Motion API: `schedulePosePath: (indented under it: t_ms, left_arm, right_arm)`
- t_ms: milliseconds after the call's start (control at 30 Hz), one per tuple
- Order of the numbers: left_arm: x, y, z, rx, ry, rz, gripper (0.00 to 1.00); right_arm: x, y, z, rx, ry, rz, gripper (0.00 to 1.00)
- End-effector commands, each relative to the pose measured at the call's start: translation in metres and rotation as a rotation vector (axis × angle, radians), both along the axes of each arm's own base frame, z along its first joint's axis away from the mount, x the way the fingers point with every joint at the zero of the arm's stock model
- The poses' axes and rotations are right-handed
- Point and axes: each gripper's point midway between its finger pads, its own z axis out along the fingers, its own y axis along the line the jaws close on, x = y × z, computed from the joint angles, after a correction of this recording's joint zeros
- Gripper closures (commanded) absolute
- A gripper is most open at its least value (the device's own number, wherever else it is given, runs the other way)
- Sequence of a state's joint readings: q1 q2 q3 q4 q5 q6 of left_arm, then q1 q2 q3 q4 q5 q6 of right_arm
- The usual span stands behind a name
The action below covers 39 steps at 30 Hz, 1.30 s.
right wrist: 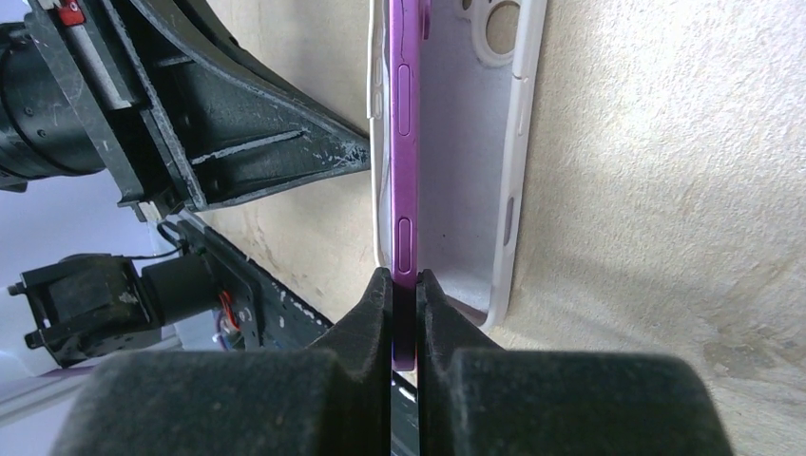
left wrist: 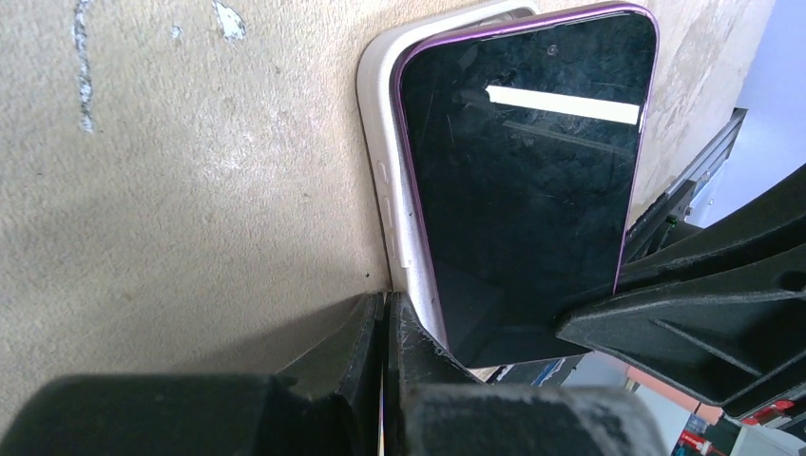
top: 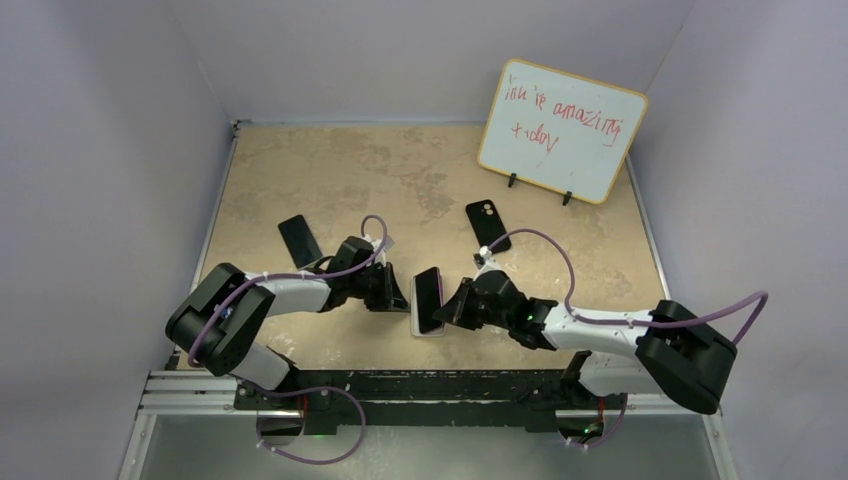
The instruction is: Put the phone into the phone case
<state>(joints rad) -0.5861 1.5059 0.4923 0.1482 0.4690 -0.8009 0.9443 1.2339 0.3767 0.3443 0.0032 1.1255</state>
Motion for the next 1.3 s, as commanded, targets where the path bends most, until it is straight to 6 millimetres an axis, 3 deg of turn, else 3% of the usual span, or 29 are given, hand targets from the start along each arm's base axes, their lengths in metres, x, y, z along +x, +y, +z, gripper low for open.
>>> schedulePosePath:
  t_ms: [0, 233, 533, 700, 967, 1267]
  left_arm:
    - [-0.004, -0.004, 0.000, -0.017, -0.005, -0.021, 1.00]
    - [-0.004, -0.004, 0.001, -0.015, -0.008, -0.020, 1.00]
    - [-0.005, -0.005, 0.003, -0.017, -0.012, -0.026, 1.00]
    - [-0.006, -0.008, 0.005, -0.020, -0.012, -0.030, 0.99]
    - [-0.009, -0.011, 0.002, -0.004, -0.008, -0.034, 0.99]
    - [-0.011, -0.013, 0.000, 0.005, -0.009, -0.037, 0.99]
  right_arm:
    - [0.006, 0.016, 0.019, 0.047, -0.034, 0.026, 0.91]
    - [0.006, 0.013, 0.016, 0.013, -0.033, 0.028, 0.75]
    - [0.015, 0.007, 0.018, -0.023, -0.063, -0.014, 0.66]
    - [0.020, 0.004, 0.023, -0.028, -0.099, -0.029, 0.80]
    - [0.016, 0.006, 0.008, -0.027, -0.072, -0.012, 1.00]
    - [0.012, -0.002, -0.014, -0.078, -0.055, -0.009, 1.00]
